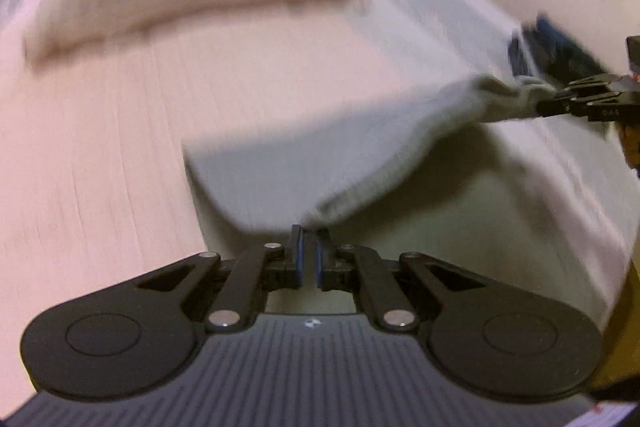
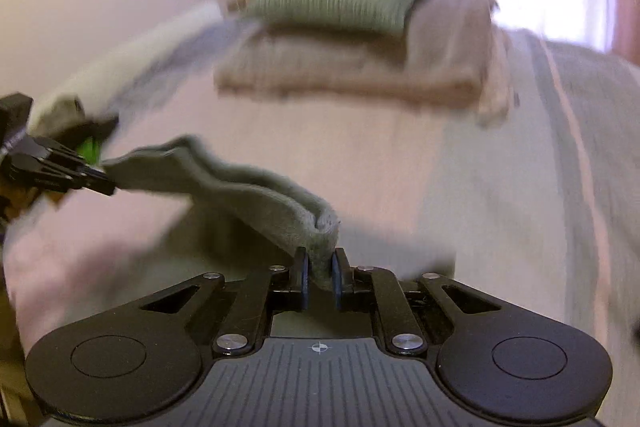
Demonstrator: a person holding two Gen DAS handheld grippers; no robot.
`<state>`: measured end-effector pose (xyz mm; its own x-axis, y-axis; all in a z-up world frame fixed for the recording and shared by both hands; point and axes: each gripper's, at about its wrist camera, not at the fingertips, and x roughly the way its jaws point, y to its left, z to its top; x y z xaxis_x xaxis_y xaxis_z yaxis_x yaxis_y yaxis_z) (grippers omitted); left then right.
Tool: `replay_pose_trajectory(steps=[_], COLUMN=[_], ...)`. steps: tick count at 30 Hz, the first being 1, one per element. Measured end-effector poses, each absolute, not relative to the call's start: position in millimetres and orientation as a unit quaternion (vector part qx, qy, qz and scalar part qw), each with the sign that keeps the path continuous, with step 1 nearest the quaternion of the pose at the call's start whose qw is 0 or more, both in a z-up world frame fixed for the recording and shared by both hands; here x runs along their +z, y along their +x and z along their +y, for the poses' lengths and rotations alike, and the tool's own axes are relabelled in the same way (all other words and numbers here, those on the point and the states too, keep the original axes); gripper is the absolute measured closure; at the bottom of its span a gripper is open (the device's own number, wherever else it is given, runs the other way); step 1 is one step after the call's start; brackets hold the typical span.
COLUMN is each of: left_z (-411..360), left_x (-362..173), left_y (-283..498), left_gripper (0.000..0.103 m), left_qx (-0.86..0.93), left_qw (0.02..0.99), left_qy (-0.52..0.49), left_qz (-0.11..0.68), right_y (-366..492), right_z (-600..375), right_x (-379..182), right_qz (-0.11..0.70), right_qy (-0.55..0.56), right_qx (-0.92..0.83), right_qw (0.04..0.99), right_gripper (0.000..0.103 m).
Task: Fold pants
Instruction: 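Lift the hem with both grippers and fold it over toward the waistband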
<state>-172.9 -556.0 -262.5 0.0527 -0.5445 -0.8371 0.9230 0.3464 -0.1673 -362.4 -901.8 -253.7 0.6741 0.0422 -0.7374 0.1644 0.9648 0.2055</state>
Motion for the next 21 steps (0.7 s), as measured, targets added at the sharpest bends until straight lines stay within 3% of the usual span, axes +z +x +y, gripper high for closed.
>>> replay_pose_trajectory(steps=[5,7,11,14,21], left_z=[-519,-509,-497,-498,-520], left_x=[-317,-322,-327,-329,-352], left_y=[-206,-209,-197,-187,-176], left_gripper=[0.097,0.096,0.082,0.077,0.077], left_qx=[-0.488,-0.477,-0.441,-0.421,-0.398], left_qw=[0.665,0.668,0.676,0.687,0.688], left_qy=[0.234,0.208,0.109,0.047,-0.005], left_qz=[0.513,0.531,0.580,0.590,0.606], right_y=[-401,-410,-419,-412,-399], right_z=[-856,-848,-842,-847,-869], right_x=[-305,-308,-301,-305,-326], right_qz=[0.493,0.492,0.459,0.440,0.430], right_qy=[0.154,0.201,0.273,0.313,0.334], right_qx=[-0.096,-0.122,-0.167,-0.187,-0.177], right_qw=[0.851,0.838,0.829,0.821,0.820], right_gripper=[0.082,0.074,0.056,0.053,0.052])
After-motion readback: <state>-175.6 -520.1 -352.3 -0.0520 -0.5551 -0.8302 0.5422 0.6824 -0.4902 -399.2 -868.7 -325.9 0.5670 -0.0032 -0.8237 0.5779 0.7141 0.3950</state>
